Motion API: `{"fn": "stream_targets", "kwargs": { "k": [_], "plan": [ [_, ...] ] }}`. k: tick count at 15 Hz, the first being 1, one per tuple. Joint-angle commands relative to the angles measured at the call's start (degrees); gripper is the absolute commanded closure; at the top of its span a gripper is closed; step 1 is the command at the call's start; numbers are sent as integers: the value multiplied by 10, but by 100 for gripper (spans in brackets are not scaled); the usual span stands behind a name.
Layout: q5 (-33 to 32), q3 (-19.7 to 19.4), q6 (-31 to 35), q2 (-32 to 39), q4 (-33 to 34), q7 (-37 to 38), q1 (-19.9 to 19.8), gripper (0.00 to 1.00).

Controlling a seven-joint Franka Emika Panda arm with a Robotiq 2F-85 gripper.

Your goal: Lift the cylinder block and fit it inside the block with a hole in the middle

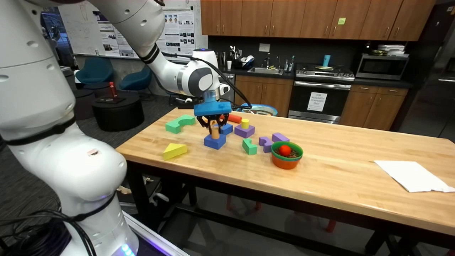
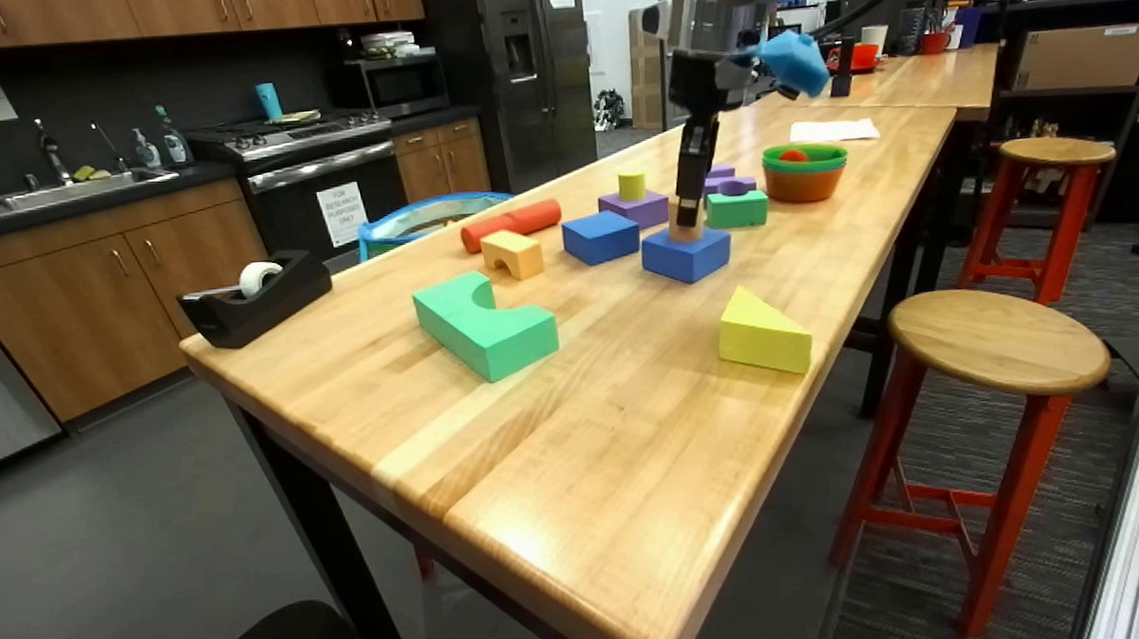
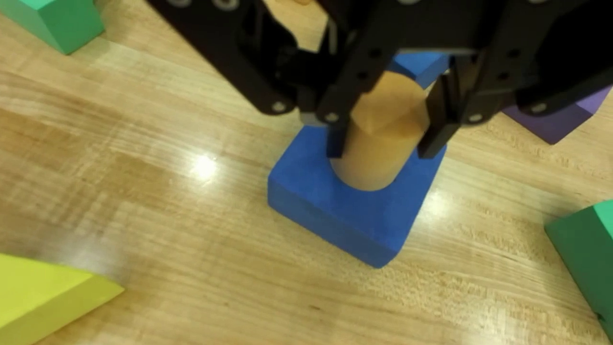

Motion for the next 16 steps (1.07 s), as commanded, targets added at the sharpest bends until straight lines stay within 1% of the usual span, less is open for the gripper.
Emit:
{"fn": "stream_targets", "kwargs": {
  "k": [1,2,5,7,8,10,13,16],
  "plan": [
    [5,5,15,23,7,7,-9,84],
    [3,6,14,23,8,11,-10,38],
    [-4,8,17,26,7,22,-13,23],
    [-4,10,21,28,8,24,-15,11],
    [-6,11,23,28,7,26,-17,3],
    [-7,13,26,25,7,30,-17,0],
    [-1,15,22,15,7,31,-16,0],
    [-1,19,18,-17,-1,36,-14,0]
  ]
}}
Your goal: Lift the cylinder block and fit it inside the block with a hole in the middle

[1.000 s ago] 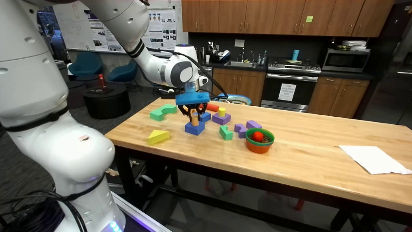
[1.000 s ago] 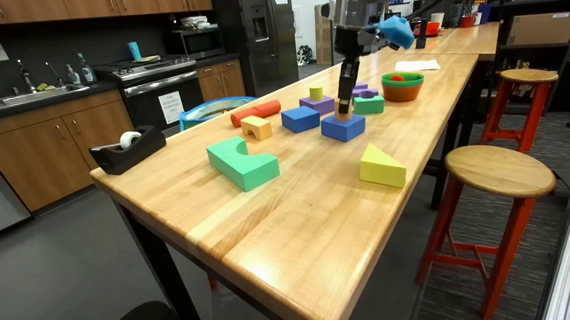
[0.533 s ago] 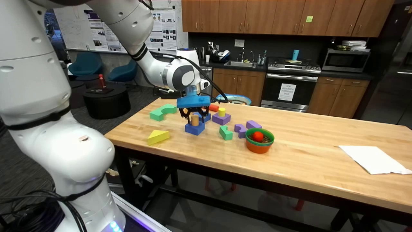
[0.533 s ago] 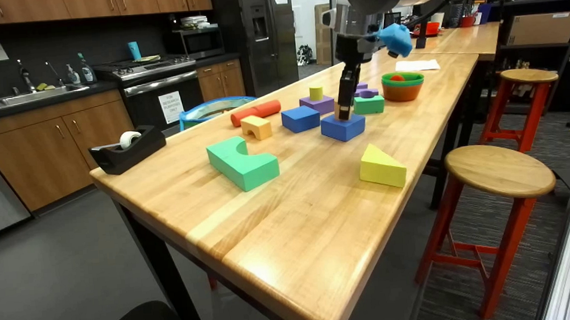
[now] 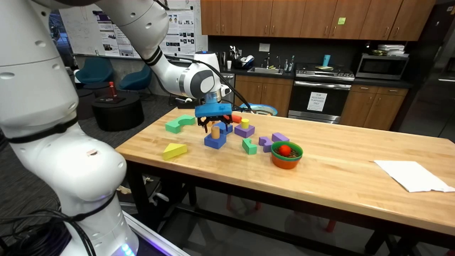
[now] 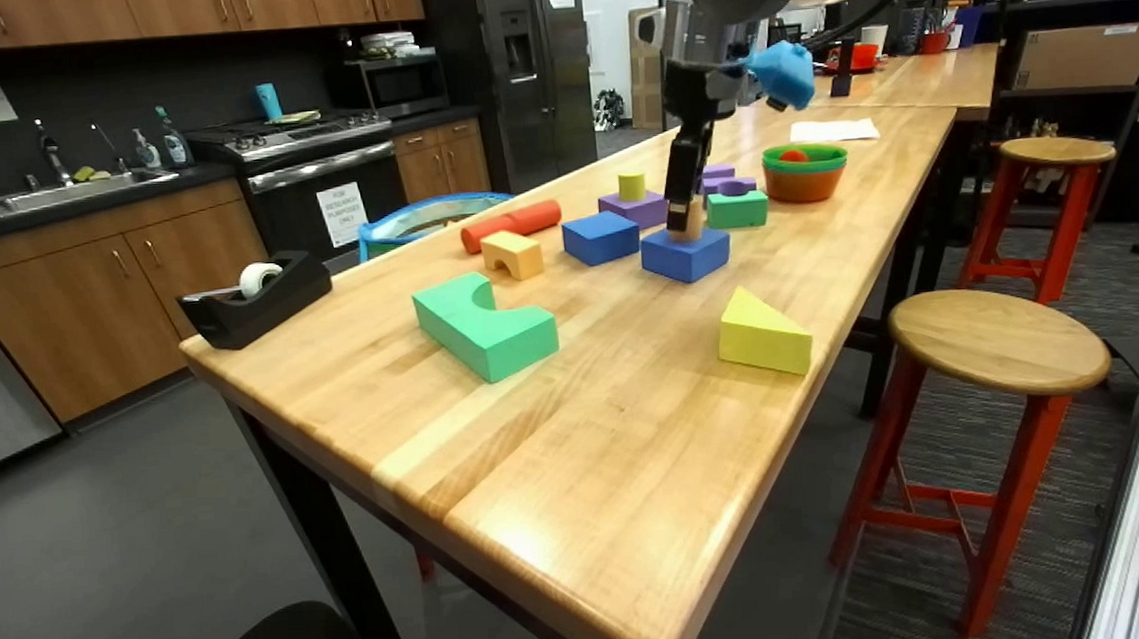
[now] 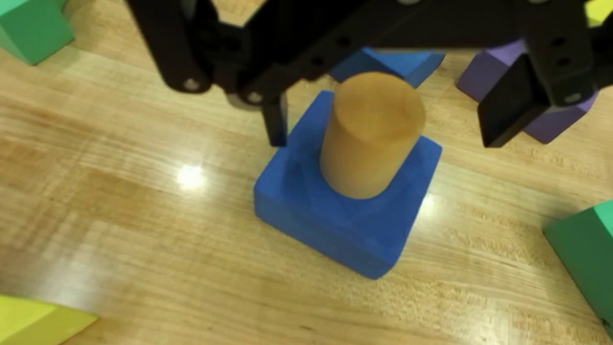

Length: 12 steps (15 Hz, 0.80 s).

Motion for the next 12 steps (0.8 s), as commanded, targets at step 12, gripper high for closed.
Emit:
{"fn": "stream_targets", "kwargs": {
  "k": [12],
  "plan": [
    [-80,28,9,-185,-66,147,-38,0]
  ]
}}
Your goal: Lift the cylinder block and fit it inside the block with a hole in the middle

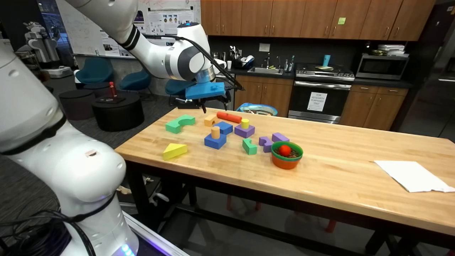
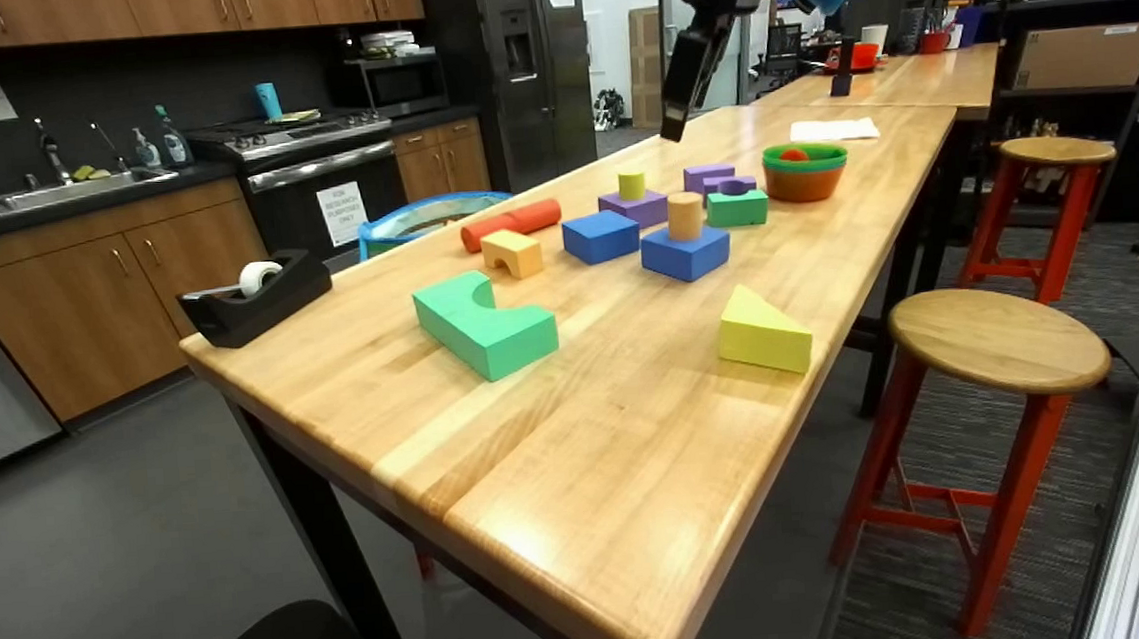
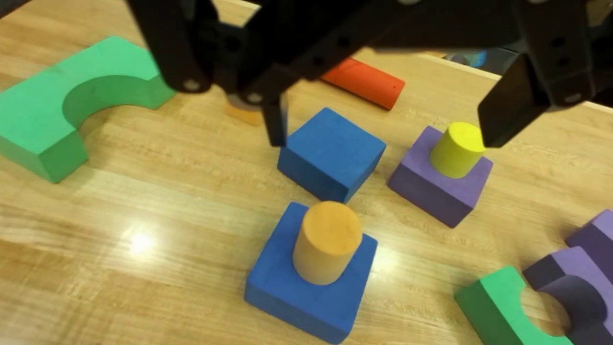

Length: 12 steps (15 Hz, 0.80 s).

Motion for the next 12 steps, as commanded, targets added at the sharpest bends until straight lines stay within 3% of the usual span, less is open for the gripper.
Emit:
{"fn": "stream_targets", "kwargs": {
  "k": [1,6,12],
  "plan": [
    [-60,23,4,-38,-26,96,-41,0],
    [-94,27,-48,-58,-30,169,-74,0],
    [-22,-36,-151,-81,-25,82,-48,0]
  ]
}}
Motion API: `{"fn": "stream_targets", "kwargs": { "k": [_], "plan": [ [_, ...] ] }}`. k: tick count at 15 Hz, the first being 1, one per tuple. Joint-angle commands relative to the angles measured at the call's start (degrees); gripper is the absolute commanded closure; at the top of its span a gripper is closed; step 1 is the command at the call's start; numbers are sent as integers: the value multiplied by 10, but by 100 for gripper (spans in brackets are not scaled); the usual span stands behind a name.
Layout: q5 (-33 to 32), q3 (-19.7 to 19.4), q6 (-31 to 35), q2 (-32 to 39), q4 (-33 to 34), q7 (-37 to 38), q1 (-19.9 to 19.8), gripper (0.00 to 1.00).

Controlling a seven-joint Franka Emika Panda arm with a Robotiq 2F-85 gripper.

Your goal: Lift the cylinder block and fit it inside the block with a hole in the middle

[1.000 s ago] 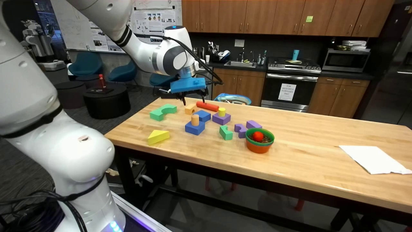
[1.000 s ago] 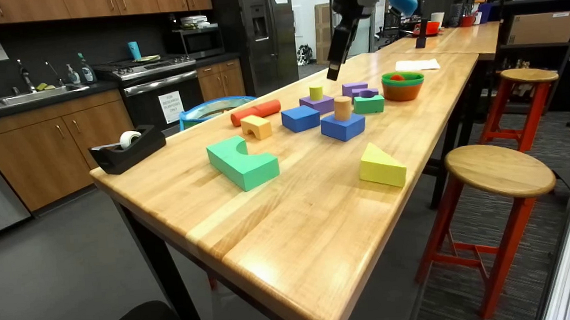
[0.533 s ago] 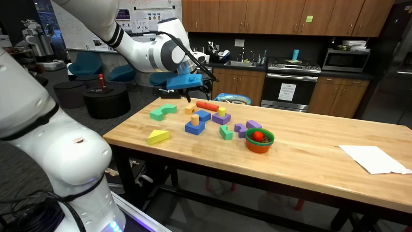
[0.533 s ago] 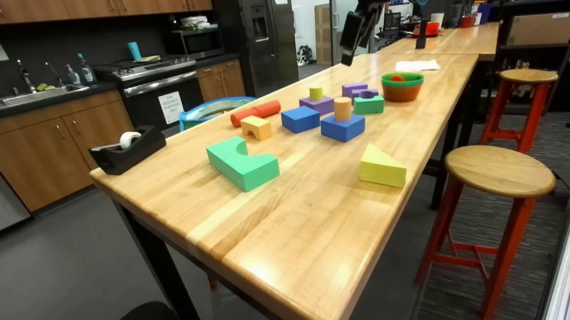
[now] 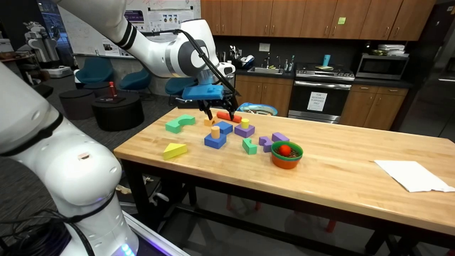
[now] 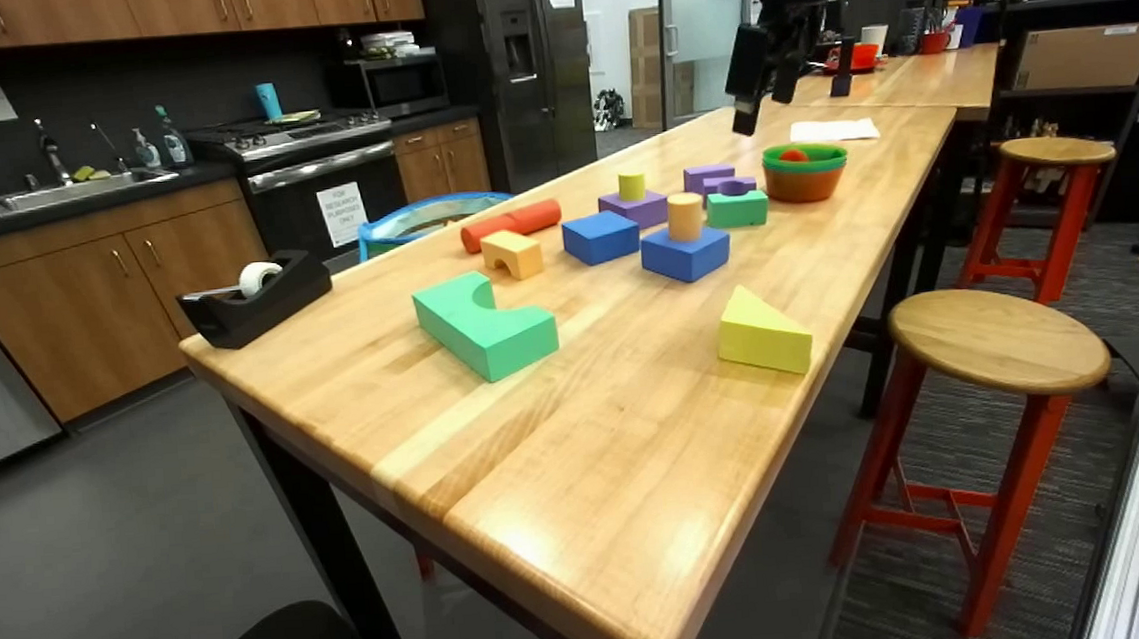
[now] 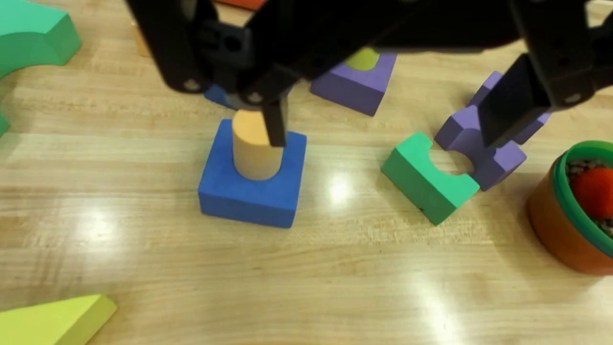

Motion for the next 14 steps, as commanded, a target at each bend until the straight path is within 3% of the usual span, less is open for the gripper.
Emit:
{"fn": "stream_targets", "kwargs": {
  "k": [1,4,5,14],
  "plan": [
    [49,-49,-62,-33,0,-80,19,0],
    [68,-90,-95,-51,15,-171,20,0],
    [55,-67,-68,-28,6,-122,12,0],
    [55,-68,-70,-28,6,-125,13,0]
  ]
}}
